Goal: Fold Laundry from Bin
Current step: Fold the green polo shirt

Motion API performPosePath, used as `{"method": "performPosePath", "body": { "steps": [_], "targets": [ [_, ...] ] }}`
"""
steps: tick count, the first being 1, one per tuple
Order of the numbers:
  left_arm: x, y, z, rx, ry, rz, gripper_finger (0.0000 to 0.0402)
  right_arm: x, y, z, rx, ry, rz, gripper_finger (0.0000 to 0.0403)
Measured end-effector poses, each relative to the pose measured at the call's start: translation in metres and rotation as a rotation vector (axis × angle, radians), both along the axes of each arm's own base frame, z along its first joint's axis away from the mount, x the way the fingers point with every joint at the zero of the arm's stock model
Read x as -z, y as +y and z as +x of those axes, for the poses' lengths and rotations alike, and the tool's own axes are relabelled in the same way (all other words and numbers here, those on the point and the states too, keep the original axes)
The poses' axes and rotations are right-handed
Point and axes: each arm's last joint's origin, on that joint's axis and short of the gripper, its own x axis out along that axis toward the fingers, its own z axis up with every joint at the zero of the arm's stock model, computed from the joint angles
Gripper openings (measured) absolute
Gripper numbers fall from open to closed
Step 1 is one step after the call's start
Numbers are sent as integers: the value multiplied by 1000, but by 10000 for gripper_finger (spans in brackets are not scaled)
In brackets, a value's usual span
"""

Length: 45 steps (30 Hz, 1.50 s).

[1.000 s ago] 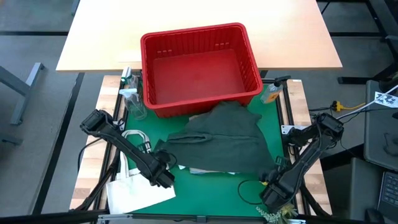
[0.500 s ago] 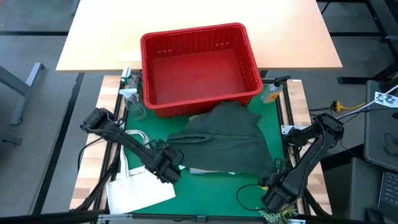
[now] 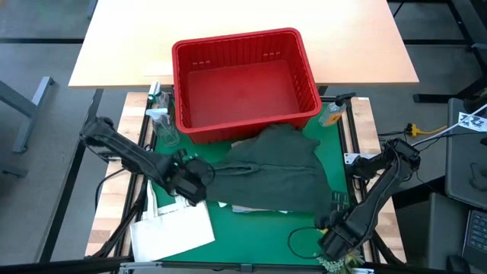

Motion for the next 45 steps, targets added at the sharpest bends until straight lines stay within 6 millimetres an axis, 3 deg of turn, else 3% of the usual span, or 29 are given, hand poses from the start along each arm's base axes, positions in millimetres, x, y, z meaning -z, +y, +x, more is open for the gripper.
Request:
{"method": "performPosePath", "body": {
  "steps": [4, 9, 16, 21, 34, 45],
  "targets": [
    [-21, 15, -13, -65, -123, 10, 138, -20, -17, 17, -57, -91, -75, 170],
    [-28, 28, -12, -249, -253, 9, 138, -39, -48, 38, -137, -222, -79, 170],
    [-23, 43, 8, -350, -321, 31, 138, -58, -98, 52, -164, -304, -161, 170],
    [-14, 54, 30, -417, -361, 31, 138, -60, -120, 64, -171, -320, -187, 170],
    [28, 77, 85, -530, -402, 32, 137, -58, -126, 71, -240, -311, -169, 170],
    [54, 91, 103, -583, -358, 56, 137, -58, -126, 71, -247, -311, -169, 170]
  ]
}}
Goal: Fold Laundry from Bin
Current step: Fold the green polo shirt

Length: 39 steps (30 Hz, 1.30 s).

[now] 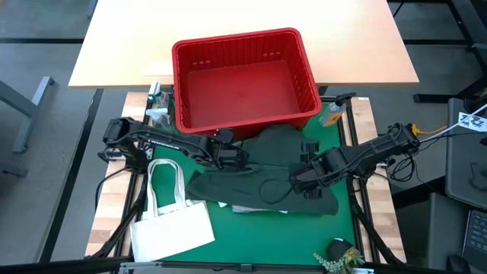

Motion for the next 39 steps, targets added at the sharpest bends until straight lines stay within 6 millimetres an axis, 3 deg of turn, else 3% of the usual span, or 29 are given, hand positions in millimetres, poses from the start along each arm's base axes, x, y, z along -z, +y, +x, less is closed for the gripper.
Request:
{"method": "performPosePath", "body": {
  "steps": [18, 22, 29, 39],
  "targets": [
    [19, -1, 14, 90, 36, -58, 137, 0, 0, 0, 0, -3, 1, 170],
    [20, 0, 18, 175, 53, -62, 112, 0, 0, 0, 0, 2, -1, 170],
    [10, -3, 23, 268, 64, -17, 9, -1, -1, -1, 1, 2, -10, 170],
    [-22, -42, 30, 517, 56, 69, 3, -3, -2, -3, 4, -10, -5, 170]
  ]
}}
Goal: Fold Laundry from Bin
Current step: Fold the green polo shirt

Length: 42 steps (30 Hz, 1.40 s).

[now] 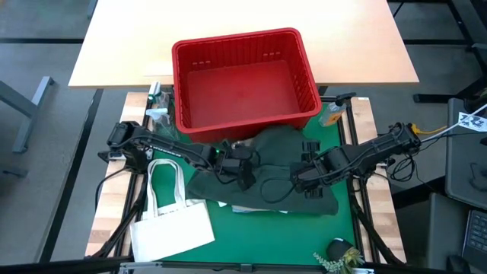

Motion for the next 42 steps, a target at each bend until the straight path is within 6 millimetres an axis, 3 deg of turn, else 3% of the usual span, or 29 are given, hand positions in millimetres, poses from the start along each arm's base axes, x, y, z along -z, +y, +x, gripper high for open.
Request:
{"method": "performPosePath", "body": {
  "steps": [14, 23, 31, 37, 42],
  "targets": [
    [-2, -65, -14, 187, -1, 7, 1, 0, 1, 4, 8, -39, 18, 170],
    [36, -103, -12, 275, 91, 37, 1, -3, 7, 16, 8, -174, 74, 170],
    [65, -111, -6, 265, 153, 50, 14, -4, 8, 19, 8, -210, 90, 170],
    [64, -106, -3, 188, 125, -1, 71, -4, 8, 19, 7, -210, 90, 170],
    [49, -103, 4, 191, 99, -2, 114, -4, 8, 19, 5, -199, 95, 170]
  ]
}}
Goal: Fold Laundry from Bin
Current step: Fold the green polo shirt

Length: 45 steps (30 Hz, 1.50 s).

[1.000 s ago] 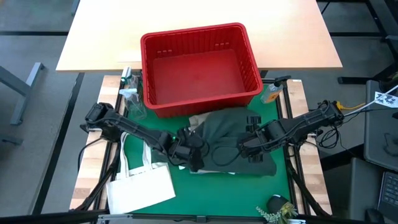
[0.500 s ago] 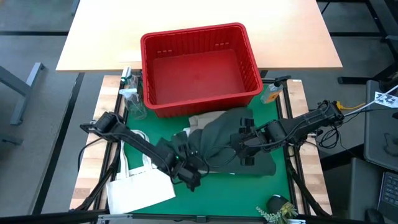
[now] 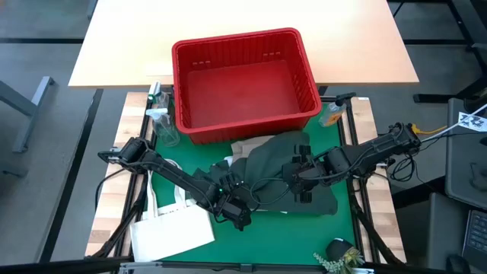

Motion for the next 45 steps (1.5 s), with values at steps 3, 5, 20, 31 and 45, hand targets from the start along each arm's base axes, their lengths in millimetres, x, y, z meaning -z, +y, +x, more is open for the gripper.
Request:
{"method": "performPosePath", "body": {
  "steps": [3, 5, 20, 31, 45],
  "targets": [
    [-18, -2, 4, 28, -14, 11, 128, 0, -2, -4, 0, 33, -14, 170],
    [-29, -2, 4, 36, -12, 17, 134, -1, -3, -7, 0, 50, -22, 170],
    [-79, 29, 21, -83, -111, -3, 141, -38, -22, -47, 36, -94, -8, 170],
    [-83, 108, 40, -289, -133, -8, 141, -32, -27, -58, 34, -5, -65, 170],
    [-64, 175, 52, -411, -76, -78, 141, -24, -31, -63, 51, 57, -178, 170]
  ]
}}
